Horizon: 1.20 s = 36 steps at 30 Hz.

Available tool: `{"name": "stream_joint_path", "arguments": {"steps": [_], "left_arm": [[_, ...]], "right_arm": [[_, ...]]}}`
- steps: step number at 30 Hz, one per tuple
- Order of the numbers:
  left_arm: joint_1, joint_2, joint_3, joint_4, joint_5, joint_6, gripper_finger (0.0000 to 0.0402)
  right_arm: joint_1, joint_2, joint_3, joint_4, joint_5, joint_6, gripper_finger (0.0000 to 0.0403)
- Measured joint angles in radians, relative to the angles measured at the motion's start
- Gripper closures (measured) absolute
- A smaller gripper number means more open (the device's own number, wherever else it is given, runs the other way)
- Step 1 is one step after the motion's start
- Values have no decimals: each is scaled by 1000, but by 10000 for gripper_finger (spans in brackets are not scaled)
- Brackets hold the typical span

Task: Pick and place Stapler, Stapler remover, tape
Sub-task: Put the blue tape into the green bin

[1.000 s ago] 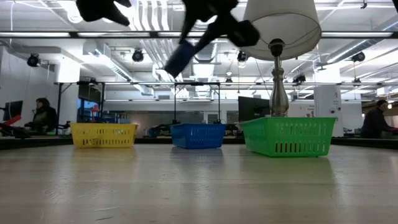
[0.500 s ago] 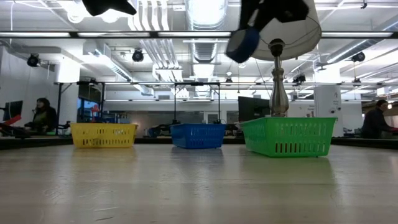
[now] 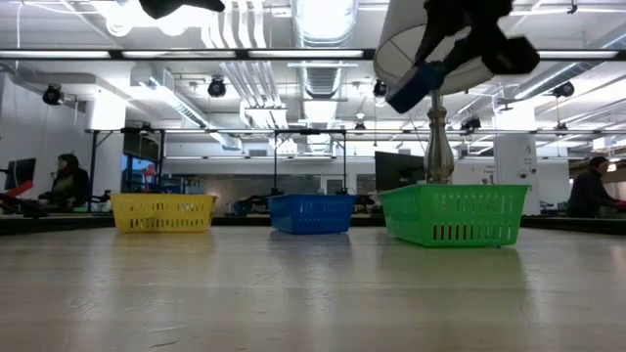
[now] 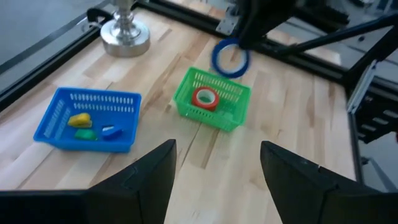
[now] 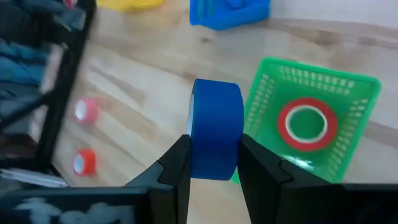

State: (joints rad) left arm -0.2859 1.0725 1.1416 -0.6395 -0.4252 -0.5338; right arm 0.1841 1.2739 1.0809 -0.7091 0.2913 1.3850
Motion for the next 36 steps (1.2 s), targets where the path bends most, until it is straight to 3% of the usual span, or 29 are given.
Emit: {"name": "stream_joint_path", "arguments": {"steps": [6, 17, 26, 36], "left_arm": [[0, 0, 0, 46, 1, 16, 165], [0, 0, -1, 45, 8, 3, 167], [0, 0, -1, 45, 9, -2, 167], [0, 0, -1, 44, 9, -2, 168]], "right_arm": [[-52, -67, -220, 142, -27, 109, 303], [-76, -81, -468, 437, -59, 292, 295], [-84, -73, -545, 576, -23, 313, 297], [-87, -66, -562, 574, -19, 342, 297]]}}
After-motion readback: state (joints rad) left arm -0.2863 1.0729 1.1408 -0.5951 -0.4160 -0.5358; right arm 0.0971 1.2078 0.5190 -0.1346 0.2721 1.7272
